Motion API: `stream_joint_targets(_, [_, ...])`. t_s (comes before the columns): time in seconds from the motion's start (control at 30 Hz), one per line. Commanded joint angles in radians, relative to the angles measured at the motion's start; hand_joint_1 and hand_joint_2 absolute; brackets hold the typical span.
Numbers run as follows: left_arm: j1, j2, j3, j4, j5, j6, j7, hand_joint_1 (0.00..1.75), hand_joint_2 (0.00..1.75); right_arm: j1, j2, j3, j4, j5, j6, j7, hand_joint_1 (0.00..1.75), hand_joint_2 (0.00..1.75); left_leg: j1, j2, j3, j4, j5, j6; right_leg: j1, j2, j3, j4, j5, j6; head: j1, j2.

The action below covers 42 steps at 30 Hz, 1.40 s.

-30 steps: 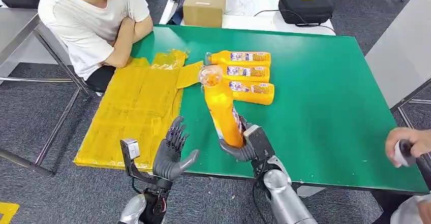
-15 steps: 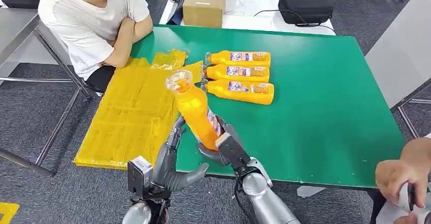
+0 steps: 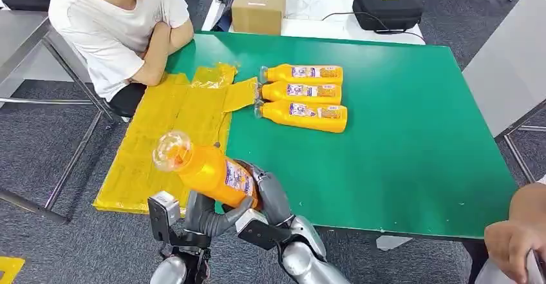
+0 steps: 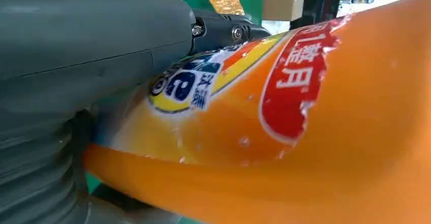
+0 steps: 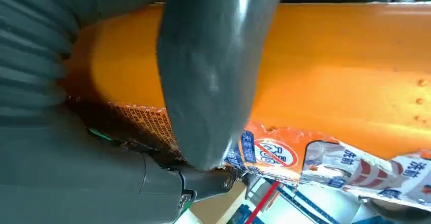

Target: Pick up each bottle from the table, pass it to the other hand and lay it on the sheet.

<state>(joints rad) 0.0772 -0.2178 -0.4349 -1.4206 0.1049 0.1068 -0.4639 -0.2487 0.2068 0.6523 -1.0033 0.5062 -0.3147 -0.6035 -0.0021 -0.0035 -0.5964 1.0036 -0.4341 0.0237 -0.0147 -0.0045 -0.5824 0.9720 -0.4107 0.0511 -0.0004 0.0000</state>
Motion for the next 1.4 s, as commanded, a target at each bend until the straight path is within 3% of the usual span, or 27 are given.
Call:
stream_joint_targets(0.03, [-0.030, 0.001, 0.005, 0.030, 0.134, -0.073, 0.065, 0.00, 1.75, -0.005, -0.022, 0.069, -0.018, -0.017, -0.035, -0.046, 1.75, 1.75, 0.000, 0.000, 0.002, 0.000, 0.000, -0.001, 0.000, 0.000, 0.002, 0.000, -0.001, -0.002, 0.000, 0.000])
stream_joint_targets(0.2, [-0.043, 0.004, 0.023, 0.009, 0.262, -0.152, 0.033, 0.00, 1.75, -0.001, -0.016, 0.108, -0.019, -0.104, 0.033, -0.067, 1.75, 1.75, 0.001, 0.000, 0.003, 0.000, -0.002, -0.002, 0.001, 0.000, 0.004, 0.000, -0.002, -0.002, 0.000, 0.000])
stream_joint_targets(0.27, [-0.035, 0.005, 0.044, -0.013, 0.413, -0.310, 0.055, 0.00, 1.75, -0.016, -0.026, 0.123, 0.006, -0.172, 0.167, -0.080, 1.75, 1.75, 0.001, 0.001, 0.002, 0.000, -0.001, -0.001, 0.001, 0.001, 0.002, 0.000, -0.001, -0.002, -0.001, 0.000])
stream_joint_targets(0.4, [-0.034, -0.004, 0.076, -0.040, 0.425, -0.449, 0.000, 0.00, 1.75, -0.040, -0.046, 0.156, 0.048, -0.142, 0.277, -0.052, 1.75, 1.75, 0.001, 0.001, 0.003, 0.000, -0.001, -0.002, 0.001, 0.001, 0.003, 0.000, -0.001, -0.002, -0.001, 0.000])
stream_joint_targets(0.43, [-0.037, -0.006, 0.080, -0.037, 0.434, -0.487, -0.001, 0.17, 1.75, -0.042, -0.048, 0.158, 0.052, -0.140, 0.299, -0.047, 1.75, 1.75, 0.001, 0.001, 0.002, 0.000, -0.001, -0.001, 0.001, 0.001, 0.002, -0.001, 0.000, -0.002, -0.001, 0.000])
stream_joint_targets(0.47, [-0.039, -0.012, 0.088, -0.034, 0.430, -0.519, -0.012, 1.73, 1.75, -0.049, -0.050, 0.163, 0.062, -0.152, 0.350, -0.026, 1.71, 1.75, 0.002, 0.001, 0.004, 0.000, -0.001, -0.002, 0.002, 0.000, 0.003, -0.001, -0.001, -0.003, -0.001, 0.000])
stream_joint_targets(0.5, [-0.045, -0.013, 0.088, -0.025, 0.440, -0.552, -0.014, 1.75, 1.75, -0.052, -0.049, 0.160, 0.064, -0.162, 0.374, -0.027, 1.69, 1.75, 0.002, -0.001, 0.004, 0.000, -0.001, -0.002, 0.002, -0.002, 0.004, -0.001, -0.002, -0.003, 0.000, 0.000])
stream_joint_targets(0.53, [-0.049, -0.013, 0.083, -0.019, 0.440, -0.579, -0.016, 1.75, 1.75, -0.059, -0.048, 0.162, 0.070, -0.167, 0.399, -0.018, 1.50, 1.75, 0.002, -0.001, 0.002, 0.000, 0.000, -0.002, 0.002, -0.003, 0.002, -0.001, -0.001, -0.002, 0.000, 0.000])
stream_joint_targets(0.57, [-0.053, -0.015, 0.084, -0.011, 0.427, -0.595, -0.020, 1.75, 1.75, -0.065, -0.047, 0.164, 0.072, -0.164, 0.406, -0.011, 0.73, 1.75, 0.001, -0.003, 0.003, 0.000, 0.000, -0.002, 0.001, -0.004, 0.003, 0.000, -0.002, -0.002, -0.001, 0.000])
stream_joint_targets(0.6, [-0.058, -0.012, 0.077, -0.002, 0.409, -0.607, -0.024, 1.75, 1.75, -0.072, -0.044, 0.162, 0.079, -0.174, 0.430, 0.010, 0.16, 1.75, 0.002, -0.002, 0.004, 0.000, -0.001, -0.002, 0.002, -0.003, 0.004, -0.001, -0.002, -0.003, -0.001, 0.000])
stream_joint_targets(0.63, [-0.056, -0.015, 0.079, 0.002, 0.393, -0.614, -0.039, 1.75, 1.75, -0.077, -0.041, 0.163, 0.085, -0.182, 0.454, 0.027, 0.00, 1.75, 0.001, -0.001, 0.002, 0.000, 0.000, -0.001, 0.001, -0.003, 0.001, -0.001, -0.001, -0.002, -0.001, 0.000])
stream_joint_targets(0.7, [-0.054, -0.025, 0.090, 0.015, 0.365, -0.636, -0.065, 1.75, 1.75, -0.100, -0.035, 0.171, 0.115, -0.208, 0.506, 0.080, 0.00, 1.75, 0.001, 0.000, 0.002, 0.000, 0.000, -0.001, 0.001, -0.002, 0.001, -0.001, -0.001, -0.002, -0.001, 0.000])
stream_joint_targets(0.9, [-0.054, -0.025, 0.090, 0.015, 0.365, -0.636, -0.065, 1.75, 1.75, -0.100, -0.035, 0.171, 0.115, -0.208, 0.506, 0.080, 0.00, 1.75, 0.002, -0.002, 0.004, 0.000, -0.001, -0.002, 0.002, -0.004, 0.004, -0.001, -0.002, -0.002, 0.000, 0.000])
stream_joint_targets(0.93, [-0.050, -0.027, 0.099, 0.008, 0.323, -0.626, -0.084, 1.75, 1.75, -0.102, -0.026, 0.167, 0.130, -0.225, 0.514, 0.082, 0.00, 0.00, 0.001, -0.002, 0.003, 0.000, 0.000, -0.001, 0.001, -0.003, 0.003, -0.001, -0.002, -0.002, -0.001, 0.000])
stream_joint_targets(1.1, [-0.038, -0.040, 0.130, 0.000, 0.284, -0.629, -0.113, 1.75, 1.75, -0.116, -0.023, 0.181, 0.132, -0.230, 0.508, 0.141, 0.00, 0.00, 0.001, 0.001, 0.003, 0.000, -0.001, -0.002, 0.001, -0.001, 0.002, 0.000, -0.001, -0.002, 0.000, 0.000])
stream_joint_targets(1.33, [-0.038, -0.027, 0.117, 0.006, 0.125, -0.510, -0.103, 1.75, 1.75, -0.152, -0.041, 0.221, 0.166, -0.135, 0.422, 0.230, 0.00, 0.00, 0.001, -0.001, 0.002, 0.000, 0.000, -0.001, 0.001, -0.002, 0.001, -0.001, -0.001, -0.002, -0.001, 0.000])
stream_joint_targets(1.4, [-0.039, -0.027, 0.112, 0.021, 0.158, -0.549, -0.102, 1.75, 1.75, -0.164, -0.042, 0.226, 0.183, -0.129, 0.424, 0.234, 0.00, 0.00, 0.001, -0.001, 0.001, 0.000, 0.000, -0.001, 0.001, -0.002, 0.001, -0.001, -0.001, -0.002, 0.000, 0.000])
